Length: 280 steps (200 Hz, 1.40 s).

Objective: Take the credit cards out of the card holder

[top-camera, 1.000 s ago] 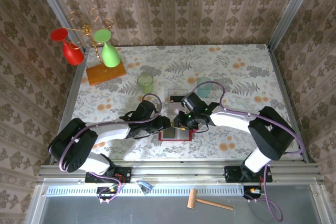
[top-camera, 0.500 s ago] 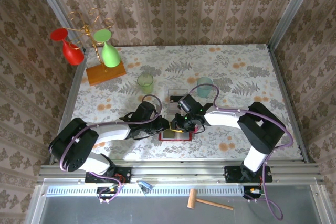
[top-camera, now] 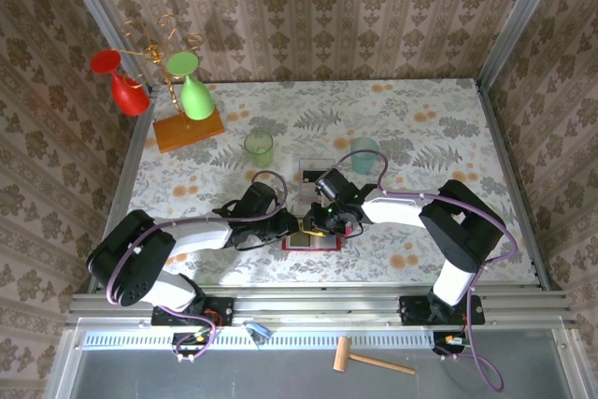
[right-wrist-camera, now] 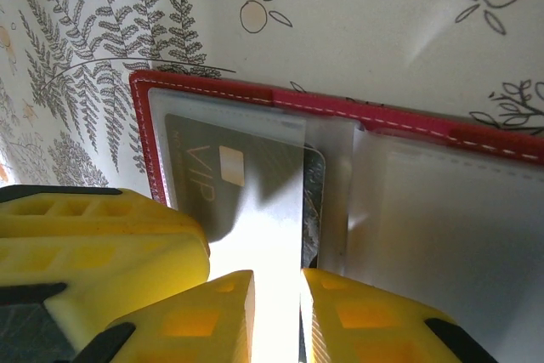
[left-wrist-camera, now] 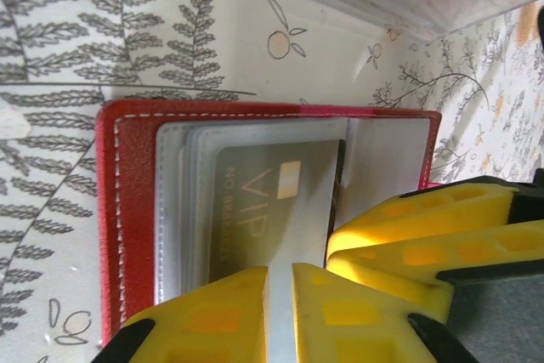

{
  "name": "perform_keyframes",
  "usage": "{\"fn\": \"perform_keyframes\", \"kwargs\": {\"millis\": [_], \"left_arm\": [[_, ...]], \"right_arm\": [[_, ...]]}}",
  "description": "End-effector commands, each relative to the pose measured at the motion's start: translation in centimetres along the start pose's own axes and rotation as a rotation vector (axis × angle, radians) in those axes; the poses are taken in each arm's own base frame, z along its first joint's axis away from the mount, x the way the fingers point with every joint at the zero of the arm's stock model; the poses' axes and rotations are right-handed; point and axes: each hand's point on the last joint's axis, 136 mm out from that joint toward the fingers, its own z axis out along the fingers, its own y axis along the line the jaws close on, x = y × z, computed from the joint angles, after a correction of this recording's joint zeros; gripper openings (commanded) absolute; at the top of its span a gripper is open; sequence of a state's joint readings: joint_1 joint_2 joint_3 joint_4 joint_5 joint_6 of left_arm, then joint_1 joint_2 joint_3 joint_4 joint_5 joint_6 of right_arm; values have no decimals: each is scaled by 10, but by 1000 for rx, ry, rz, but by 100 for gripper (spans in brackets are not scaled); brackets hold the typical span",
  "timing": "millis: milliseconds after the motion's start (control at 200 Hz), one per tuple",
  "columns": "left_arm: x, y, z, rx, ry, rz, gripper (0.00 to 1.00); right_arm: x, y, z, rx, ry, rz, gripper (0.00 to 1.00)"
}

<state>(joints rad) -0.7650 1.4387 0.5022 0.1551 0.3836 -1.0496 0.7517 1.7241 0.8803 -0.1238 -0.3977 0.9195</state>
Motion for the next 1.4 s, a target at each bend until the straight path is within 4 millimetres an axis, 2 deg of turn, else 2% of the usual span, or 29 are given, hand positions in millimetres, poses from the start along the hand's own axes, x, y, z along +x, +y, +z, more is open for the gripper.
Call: {"fn": "perform_keyframes", "kwargs": {"millis": [0, 455, 670, 765, 855, 965, 1395], "left_arm": [[4, 8, -2, -30, 5, 21, 16], [5, 11, -3, -46, 7, 19, 16], [6, 12, -3, -47, 8, 17, 16], [5, 11, -4, -47, 6, 17, 16], [5, 12, -3, -48, 7, 17, 16], [4, 10, -4, -45, 2, 17, 16], [5, 11, -3, -52, 9, 20, 16]], "right_arm": [[1, -2, 1, 35, 4, -8, 22], [-3, -10, -10, 115, -20, -53, 23], [-5, -3, -15, 103, -30, -63, 23], [-5, 5, -18, 62, -31, -64, 23], [-4, 15, -16, 12, -22, -60, 21], [-4, 16, -11, -5, -10, -51, 20], [0, -5, 3, 59, 15, -34, 24]]}}
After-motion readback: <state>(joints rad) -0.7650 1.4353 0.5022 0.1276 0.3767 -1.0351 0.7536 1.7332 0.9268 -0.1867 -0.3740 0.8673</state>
